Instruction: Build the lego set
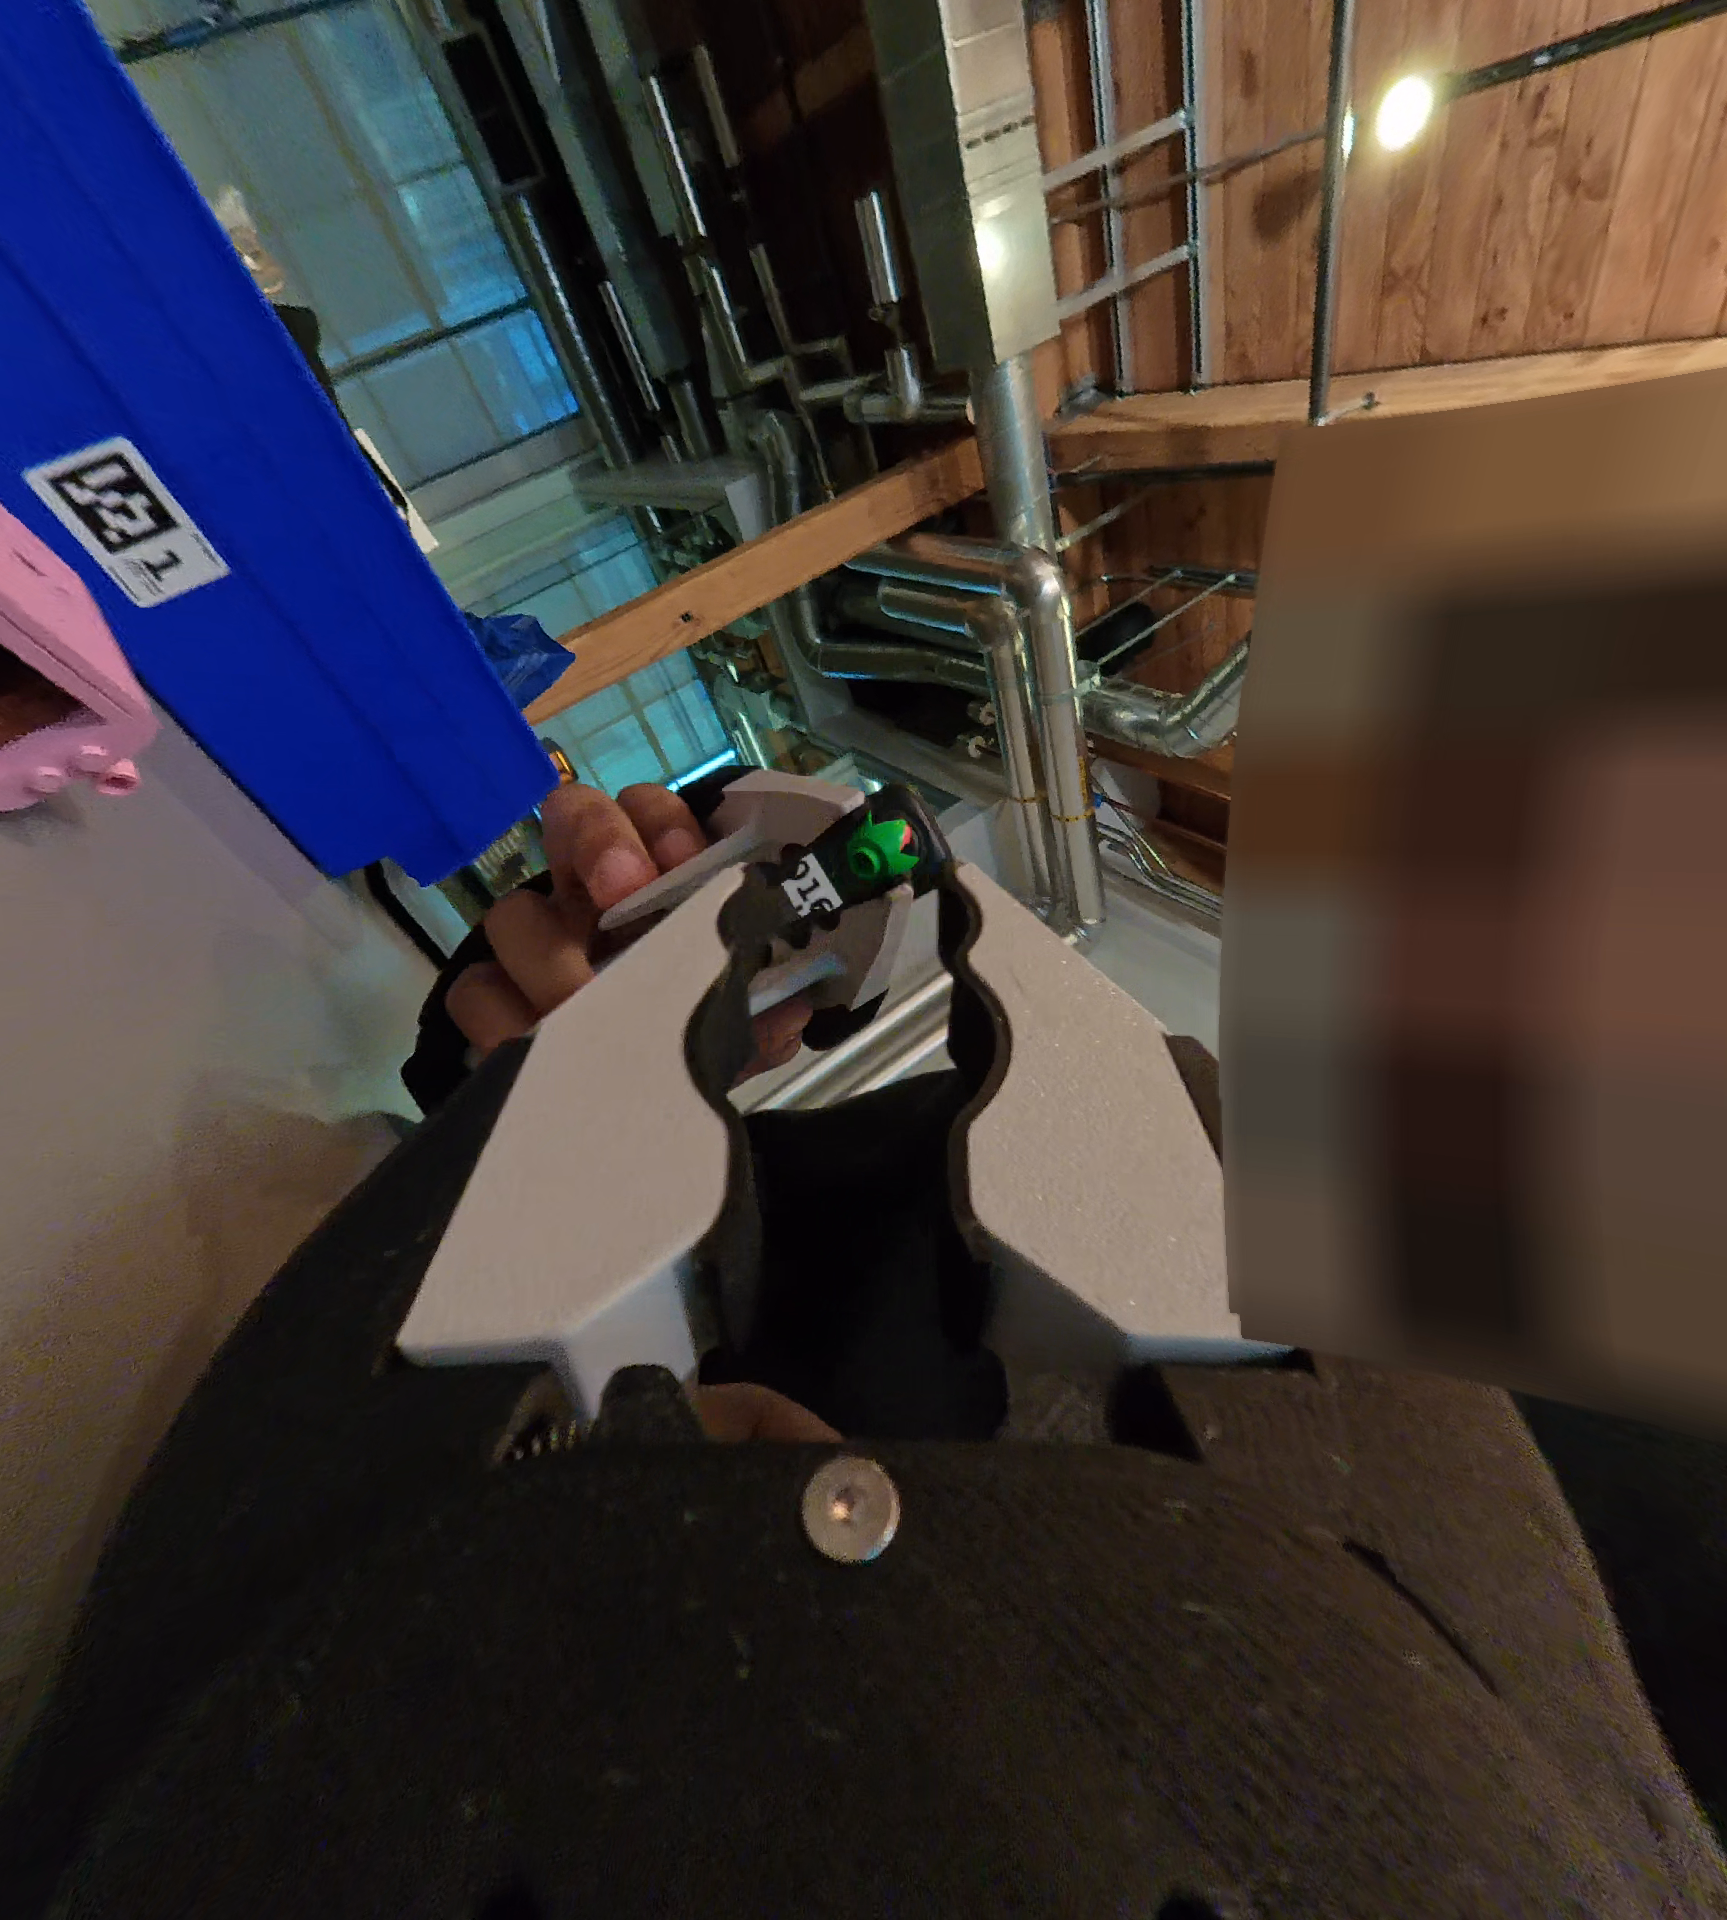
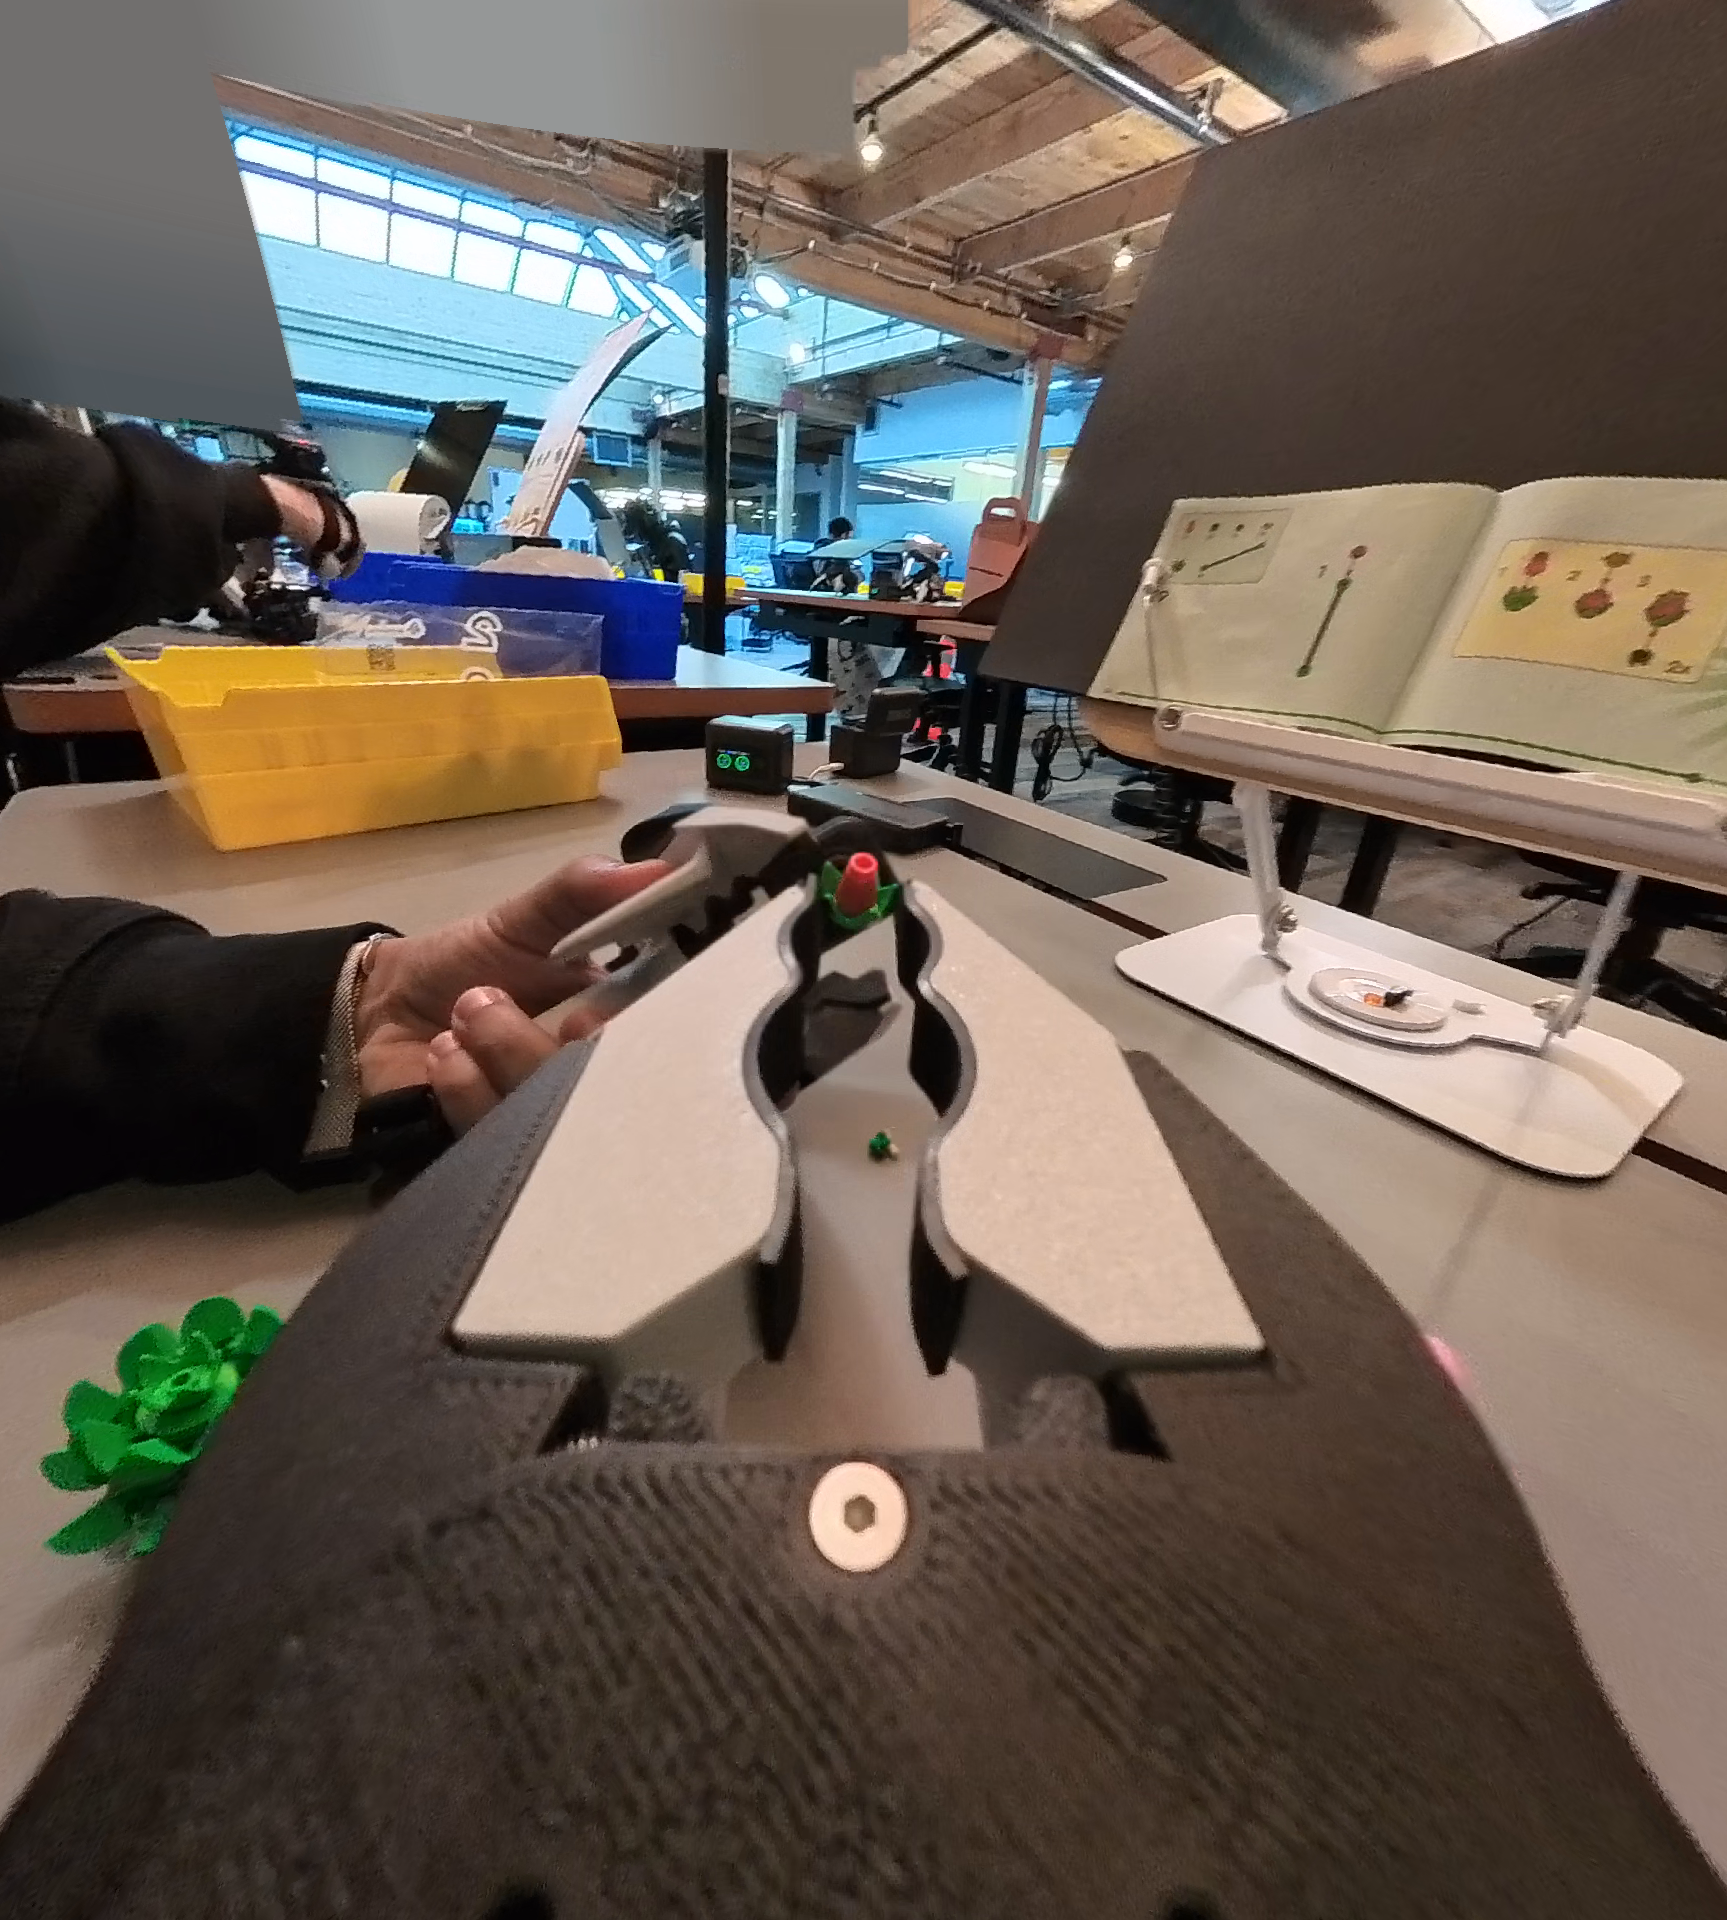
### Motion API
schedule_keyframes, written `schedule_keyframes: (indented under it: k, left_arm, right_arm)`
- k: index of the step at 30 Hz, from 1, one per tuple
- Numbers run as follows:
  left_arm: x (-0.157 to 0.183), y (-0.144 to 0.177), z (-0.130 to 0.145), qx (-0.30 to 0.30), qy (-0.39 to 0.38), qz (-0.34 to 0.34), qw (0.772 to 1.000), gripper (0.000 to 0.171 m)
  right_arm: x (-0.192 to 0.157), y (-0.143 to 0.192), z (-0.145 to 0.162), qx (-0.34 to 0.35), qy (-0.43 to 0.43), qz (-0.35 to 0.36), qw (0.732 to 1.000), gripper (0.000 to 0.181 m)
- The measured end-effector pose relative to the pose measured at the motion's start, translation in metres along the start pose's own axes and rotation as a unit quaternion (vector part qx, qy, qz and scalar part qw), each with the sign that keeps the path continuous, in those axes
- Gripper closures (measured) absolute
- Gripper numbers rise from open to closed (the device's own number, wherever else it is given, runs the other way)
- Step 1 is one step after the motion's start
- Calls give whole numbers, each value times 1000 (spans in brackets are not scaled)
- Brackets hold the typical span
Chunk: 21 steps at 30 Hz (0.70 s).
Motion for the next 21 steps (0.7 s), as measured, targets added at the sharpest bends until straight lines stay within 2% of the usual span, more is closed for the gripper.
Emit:
schedule_keyframes:
  k: [4,7,12,15,18,21]
  left_arm:
    - [11,13,-10,41,-30,0,999,135]
    - [26,28,-18,85,-86,-29,992,135]
    - [50,51,-26,135,-154,-64,977,136]
    - [60,62,-28,161,-166,-60,971,136]
    - [63,68,-29,173,-164,-53,970,136]
    - [61,68,-29,171,-159,-56,971,136]
  right_arm:
    - [6,-1,8,-30,-21,7,999,169]
    - [4,-10,24,-117,-26,-9,993,169]
    - [-3,-19,33,-206,2,-5,979,169]
    - [-9,-26,45,-287,0,-44,957,169]
    - [-16,-32,61,-371,-23,-96,923,169]
    - [-18,-33,64,-383,-29,-110,917,169]
Point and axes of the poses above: each gripper's, where its closed fingertips meet, y back along the fingers, z out of its underside, x = y × z across the jaws, the point moved 9 cm from there along y, back along the fingers, and after that the axes turned 12 degrees about y, right-handed, at the moved point
